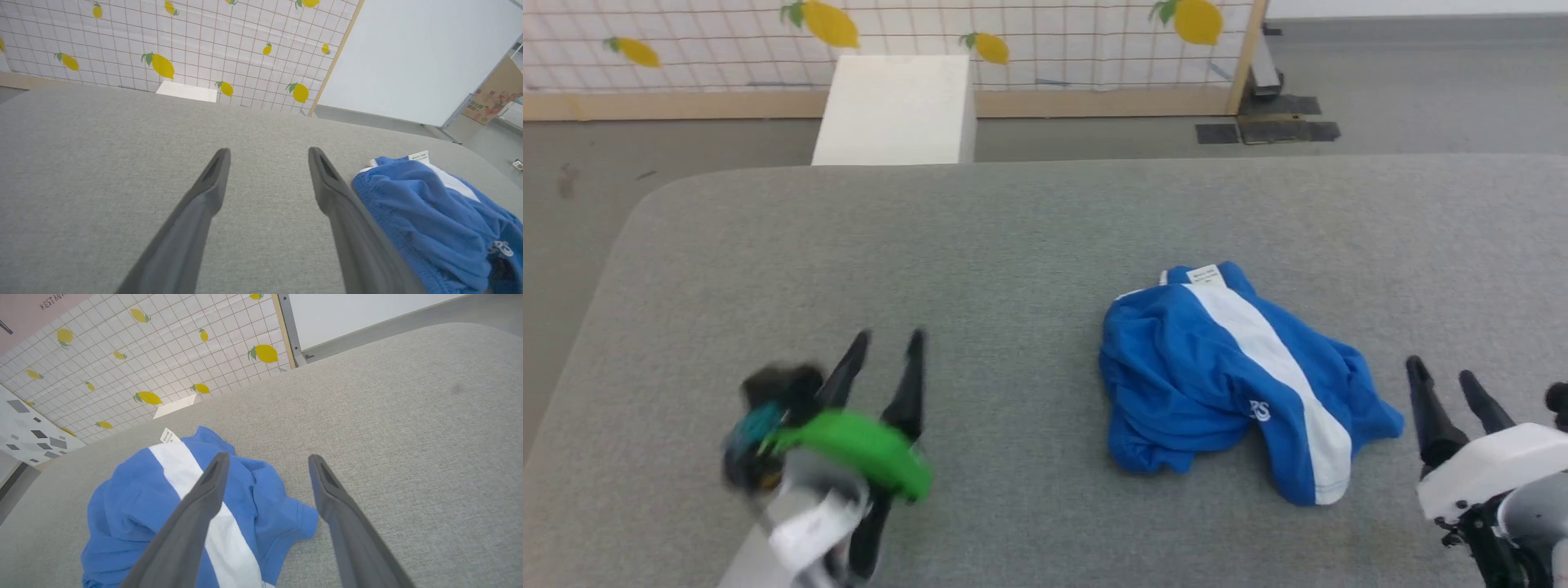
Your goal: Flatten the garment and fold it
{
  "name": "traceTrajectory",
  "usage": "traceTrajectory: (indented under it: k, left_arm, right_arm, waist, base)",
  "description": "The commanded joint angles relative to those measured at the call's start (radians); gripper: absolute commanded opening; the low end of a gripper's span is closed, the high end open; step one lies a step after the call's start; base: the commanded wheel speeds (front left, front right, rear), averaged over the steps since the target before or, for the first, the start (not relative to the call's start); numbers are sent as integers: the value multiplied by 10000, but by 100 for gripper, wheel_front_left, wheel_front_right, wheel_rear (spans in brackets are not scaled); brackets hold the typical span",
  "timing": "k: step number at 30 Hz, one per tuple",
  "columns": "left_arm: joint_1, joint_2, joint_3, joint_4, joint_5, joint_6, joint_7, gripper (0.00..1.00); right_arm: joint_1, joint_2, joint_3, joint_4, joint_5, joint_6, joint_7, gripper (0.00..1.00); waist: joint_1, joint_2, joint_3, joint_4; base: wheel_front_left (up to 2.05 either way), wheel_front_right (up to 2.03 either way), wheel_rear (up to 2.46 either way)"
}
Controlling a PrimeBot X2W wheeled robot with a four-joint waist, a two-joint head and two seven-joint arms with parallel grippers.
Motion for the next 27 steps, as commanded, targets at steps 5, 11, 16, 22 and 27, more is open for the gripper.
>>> traceTrajectory:
  k: [5,11,16,22,27]
  left_arm:
    - [-2234,-563,-650,531,-341,-410,1632,100]
    - [-4651,-910,-1812,2090,-587,-591,5346,100]
    - [-5822,-970,-2631,3022,-472,-506,8207,100]
    - [-6125,-813,-3411,3467,-92,-468,9841,100]
    - [-5813,-736,-3710,3543,-51,-464,10247,10]
  right_arm:
    - [-245,11,494,-71,-80,-13,42,100]
    - [-568,12,766,30,7,-13,-13,100]
    - [-655,12,876,251,63,-13,-192,100]
    - [-771,12,991,500,117,-13,-421,100]
    - [-841,12,982,621,140,-13,-562,100]
  waist:
    - [0,0,570,-837]
    - [0,0,1200,-1522]
    - [0,0,1616,-1950]
    - [0,0,1940,-2259]
    - [0,0,2033,-2249]
  base:
    - [0,0,0]
    - [0,0,0]
    - [0,0,0]
    - [0,0,0]
    - [0,0,0]
